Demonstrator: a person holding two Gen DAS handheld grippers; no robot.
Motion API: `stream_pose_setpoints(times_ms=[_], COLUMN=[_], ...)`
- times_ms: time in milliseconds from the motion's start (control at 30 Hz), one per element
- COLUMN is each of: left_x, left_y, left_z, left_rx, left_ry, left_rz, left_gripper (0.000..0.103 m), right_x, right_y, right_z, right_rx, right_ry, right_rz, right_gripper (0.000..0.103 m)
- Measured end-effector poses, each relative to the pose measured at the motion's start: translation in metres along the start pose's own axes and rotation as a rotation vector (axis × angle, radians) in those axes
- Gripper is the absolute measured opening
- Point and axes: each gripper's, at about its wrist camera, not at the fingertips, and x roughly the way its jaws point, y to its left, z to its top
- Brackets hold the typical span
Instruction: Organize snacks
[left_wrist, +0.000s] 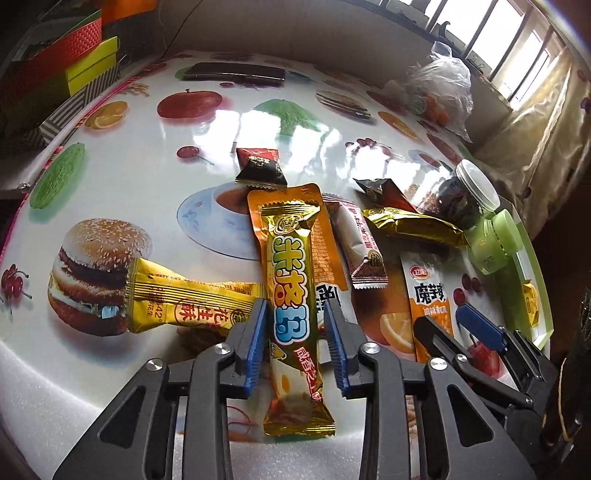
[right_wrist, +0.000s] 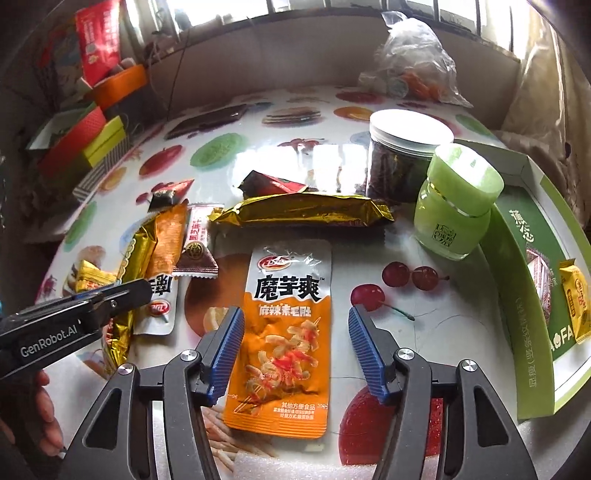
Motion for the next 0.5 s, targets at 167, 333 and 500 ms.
stream_pose_setpoints(times_ms=[167, 333, 500], left_x=[0.001, 0.001, 0.0], left_y=[-0.009, -0.011, -0.007], left_z=[-0.003, -0.006, -0.005], left_rx=[0.031, 0.047, 0.036], left_ry=[-0.006, -0.026, -0.036], left_rz=[0.024, 0.041, 0.057], left_gripper=[0.045, 0.045, 0.027], right_x=[0.002, -0.001, -0.005], right_y=[0.007, 0.002, -0.004], right_z=[-0.003, -0.005, -0.005], right_rx=[-0.051, -0.039, -0.01], right_ry=[-0.006, -0.013, -0.027], right_rz=[-0.053, -0.052, -0.047], right_gripper=[0.059, 0.047, 0.032])
